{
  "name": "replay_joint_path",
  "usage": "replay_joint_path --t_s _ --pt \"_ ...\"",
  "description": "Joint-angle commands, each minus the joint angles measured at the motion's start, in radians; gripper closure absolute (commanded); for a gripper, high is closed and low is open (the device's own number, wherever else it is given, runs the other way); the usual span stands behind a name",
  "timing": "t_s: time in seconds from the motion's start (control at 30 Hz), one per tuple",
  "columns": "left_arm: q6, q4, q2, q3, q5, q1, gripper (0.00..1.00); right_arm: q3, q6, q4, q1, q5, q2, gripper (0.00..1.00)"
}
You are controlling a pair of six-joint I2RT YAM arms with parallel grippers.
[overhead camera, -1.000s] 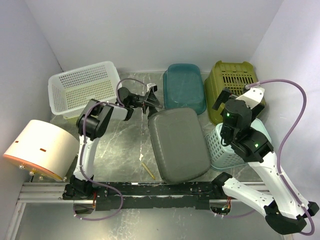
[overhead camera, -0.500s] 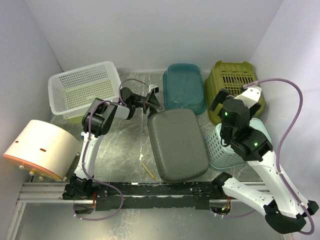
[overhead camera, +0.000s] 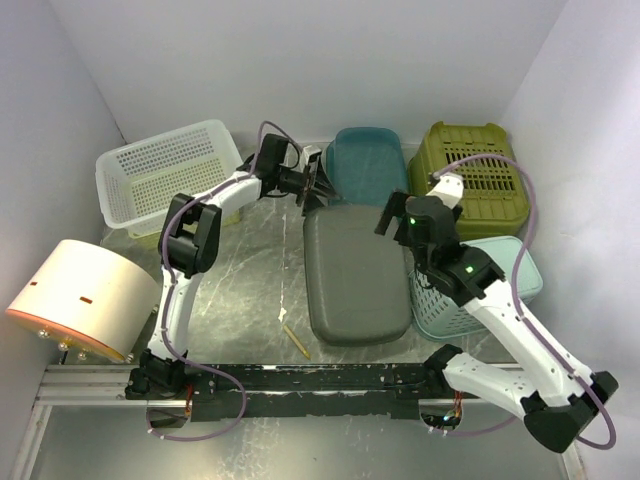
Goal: Turn the large container upside down
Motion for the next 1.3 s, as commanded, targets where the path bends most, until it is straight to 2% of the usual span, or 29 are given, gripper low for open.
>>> replay_joint_path --t_s 0.0,0.17,0.37,0.47,0.57,0.73,0.93,1.07,1.27 --pt "0.385 -0.513 -0.021 0.042 -0.144 -0.011 0.01 -0.068 0.066 0.109 -0.002 -0.267 0.038 0.0" --pt "0.463 -0.626 -0.032 0.082 -0.258 -0.036 0.01 -0.145 0.097 0.214 -0.003 -0.445 0.062 0.0" --pt "0.515 -0.718 -0.079 0.123 -0.474 -0.076 0.01 -0.151 0.107 0.184 -0.002 -0.372 0.043 0.0" --pt "0.545 -0.772 -0.078 0.197 -0.572 -0.096 0.01 -0.157 0.093 0.179 -0.002 -0.326 0.022 0.0" --pt "0.557 -0.769 -0.078 0.232 -0.598 -0.101 0.01 -0.145 0.096 0.159 -0.003 -0.297 0.013 0.0" --pt "0.633 -0.857 -0.067 0.301 -0.72 -0.099 0.01 -0.213 0.077 0.258 -0.002 -0.322 -0.057 0.0" --pt "0.722 -0.871 -0.066 0.34 -0.828 -0.11 0.01 -0.205 0.067 0.262 -0.002 -0.302 -0.039 0.0" --pt "0.805 -0.788 -0.116 0.285 -0.82 -0.134 0.01 -0.199 0.034 0.278 -0.002 -0.284 -0.027 0.0" --pt "0.841 -0.481 -0.291 0.022 -0.854 -0.201 0.01 -0.142 0.013 0.254 -0.001 -0.272 0.001 0.0"
